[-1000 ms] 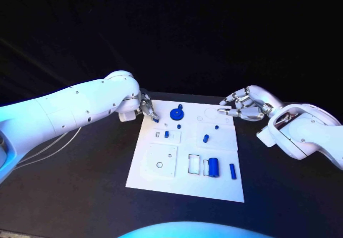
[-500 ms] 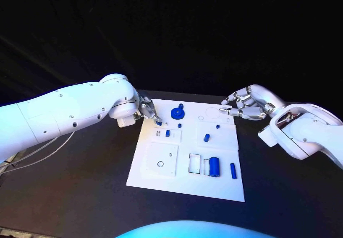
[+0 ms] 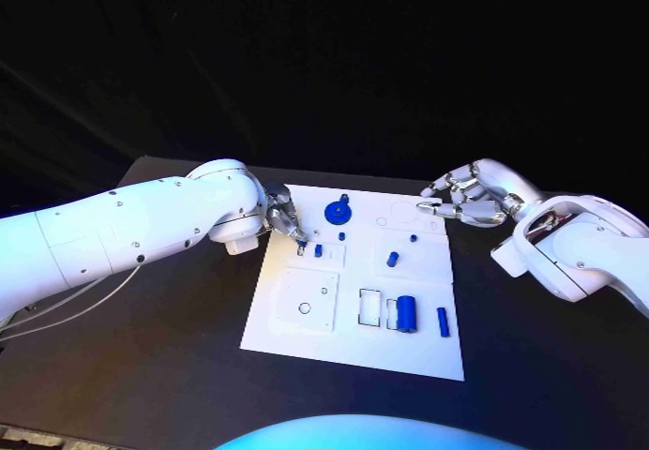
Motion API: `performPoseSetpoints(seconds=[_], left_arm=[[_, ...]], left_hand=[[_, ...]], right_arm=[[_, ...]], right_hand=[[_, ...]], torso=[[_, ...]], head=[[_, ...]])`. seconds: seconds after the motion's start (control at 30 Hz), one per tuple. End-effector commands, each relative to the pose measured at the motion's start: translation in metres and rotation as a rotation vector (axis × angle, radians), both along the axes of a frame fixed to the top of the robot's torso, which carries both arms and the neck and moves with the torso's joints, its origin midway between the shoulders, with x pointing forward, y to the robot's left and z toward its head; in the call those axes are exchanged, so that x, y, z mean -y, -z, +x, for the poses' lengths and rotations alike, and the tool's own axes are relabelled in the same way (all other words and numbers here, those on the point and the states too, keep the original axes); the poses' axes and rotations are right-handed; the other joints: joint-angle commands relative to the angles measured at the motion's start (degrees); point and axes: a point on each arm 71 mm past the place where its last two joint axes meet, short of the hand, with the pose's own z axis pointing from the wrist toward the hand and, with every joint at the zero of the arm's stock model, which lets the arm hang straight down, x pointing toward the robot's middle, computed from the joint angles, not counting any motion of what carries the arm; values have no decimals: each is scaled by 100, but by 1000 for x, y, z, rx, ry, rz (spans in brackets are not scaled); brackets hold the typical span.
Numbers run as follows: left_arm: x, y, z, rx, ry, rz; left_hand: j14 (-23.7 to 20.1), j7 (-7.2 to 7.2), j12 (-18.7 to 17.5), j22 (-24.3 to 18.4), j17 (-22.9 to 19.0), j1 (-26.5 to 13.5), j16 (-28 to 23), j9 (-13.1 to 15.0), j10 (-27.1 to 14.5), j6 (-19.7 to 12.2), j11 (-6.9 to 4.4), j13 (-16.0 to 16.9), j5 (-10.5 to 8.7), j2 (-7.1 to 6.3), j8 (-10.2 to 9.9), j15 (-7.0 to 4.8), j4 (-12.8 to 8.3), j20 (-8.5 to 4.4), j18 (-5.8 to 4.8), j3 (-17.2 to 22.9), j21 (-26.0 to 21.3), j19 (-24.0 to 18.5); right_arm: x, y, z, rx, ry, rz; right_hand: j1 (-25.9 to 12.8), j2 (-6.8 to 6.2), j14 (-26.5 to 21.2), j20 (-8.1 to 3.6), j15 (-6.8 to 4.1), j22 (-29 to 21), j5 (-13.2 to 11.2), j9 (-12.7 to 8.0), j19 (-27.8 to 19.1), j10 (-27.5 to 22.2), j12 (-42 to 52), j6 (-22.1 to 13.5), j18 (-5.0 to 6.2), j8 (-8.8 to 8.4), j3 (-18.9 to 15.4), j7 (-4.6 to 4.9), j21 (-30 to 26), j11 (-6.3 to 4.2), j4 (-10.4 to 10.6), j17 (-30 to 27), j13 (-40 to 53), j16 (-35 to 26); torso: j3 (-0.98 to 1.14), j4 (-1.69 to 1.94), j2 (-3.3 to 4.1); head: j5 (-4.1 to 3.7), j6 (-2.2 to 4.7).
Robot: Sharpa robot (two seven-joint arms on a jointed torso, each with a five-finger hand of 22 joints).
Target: Assemble the parts on the task board
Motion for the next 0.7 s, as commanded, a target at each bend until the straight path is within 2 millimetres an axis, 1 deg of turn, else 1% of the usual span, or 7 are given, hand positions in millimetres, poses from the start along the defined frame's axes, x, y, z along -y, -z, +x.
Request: performPoseSetpoints(seconds=[0.03, 0.1, 0.17, 0.3, 0.57, 0.7], left_arm=[[3, -1, -1, 50, 14, 12], [3, 1, -2, 49, 15, 14], [4, 2, -3, 47, 16, 17], [4, 4, -5, 36, 19, 24], [2, 7, -7, 24, 20, 40], [2, 8, -9, 18, 22, 47]], left_hand=[[603, -72, 39, 1501, 1510, 1, 14, 15, 63, 113, -3, 10, -14, -63, 43, -46, -812, -18, -84, 839, 38, 599], [603, -78, 43, 1507, 1510, -14, 14, 23, 73, 123, -9, 12, -15, -86, 54, -50, -821, -20, -85, 843, 42, 603], [603, -87, 42, 1509, 1510, -32, 14, 37, 86, 136, -16, 9, -18, -133, 70, -56, -844, -23, -86, 841, 43, 604], [603, -95, 47, 1509, 1510, -50, 14, 52, 108, 151, -24, 11, -22, -195, 87, -63, -883, -27, -86, 834, 43, 604], [603, -98, 53, 1509, 1510, -58, 14, 57, 119, 163, -28, 16, -23, -209, 93, -64, -892, -29, -86, 831, 43, 604], [603, -103, 58, 1509, 1510, -68, 14, 61, 126, 174, -30, 20, -24, -217, 100, -65, -895, -30, -86, 827, 43, 604]], right_arm=[[-1, 0, -1, 4, -18, -8], [-1, 0, -1, 4, -18, -7], [-1, 0, -1, 4, -17, -7], [0, 1, -1, 4, -17, -8], [0, 1, -1, 4, -15, -8], [0, 1, -1, 4, -15, -8]], right_hand=[[-41, 5, 398, -18, -35, 287, 19, 6, -2, 12, -3, -42, 99, 18, -34, 14, -30, -33, -12, 648, -7, -27], [-41, 5, 398, -18, -35, 287, 19, 6, -2, 12, -3, -42, 99, 18, -34, 14, -30, -33, -12, 648, -7, -27], [-41, 5, 398, -18, -35, 287, 19, 6, -2, 12, -3, -42, 99, 18, -34, 14, -30, -33, -12, 648, -7, -27], [-41, 5, 398, -18, -35, 287, 19, 6, -2, 12, -3, -42, 99, 18, -34, 14, -30, -33, -12, 648, -7, -27], [-41, 5, 398, -18, -35, 287, 19, 6, -2, 12, -3, -42, 99, 18, -34, 14, -30, -33, -12, 648, -7, -27], [-41, 5, 398, -18, -35, 287, 19, 6, -2, 12, -3, -42, 99, 18, -34, 14, -30, -33, -12, 648, -7, -27]], torso=[[6, 1, -1], [6, 1, -1], [7, -7, 1], [6, -7, 3], [7, 0, 2], [4, -4, -1]], head=[[5, -2], [5, -2], [7, -5], [6, -9], [8, -12], [19, -21]])
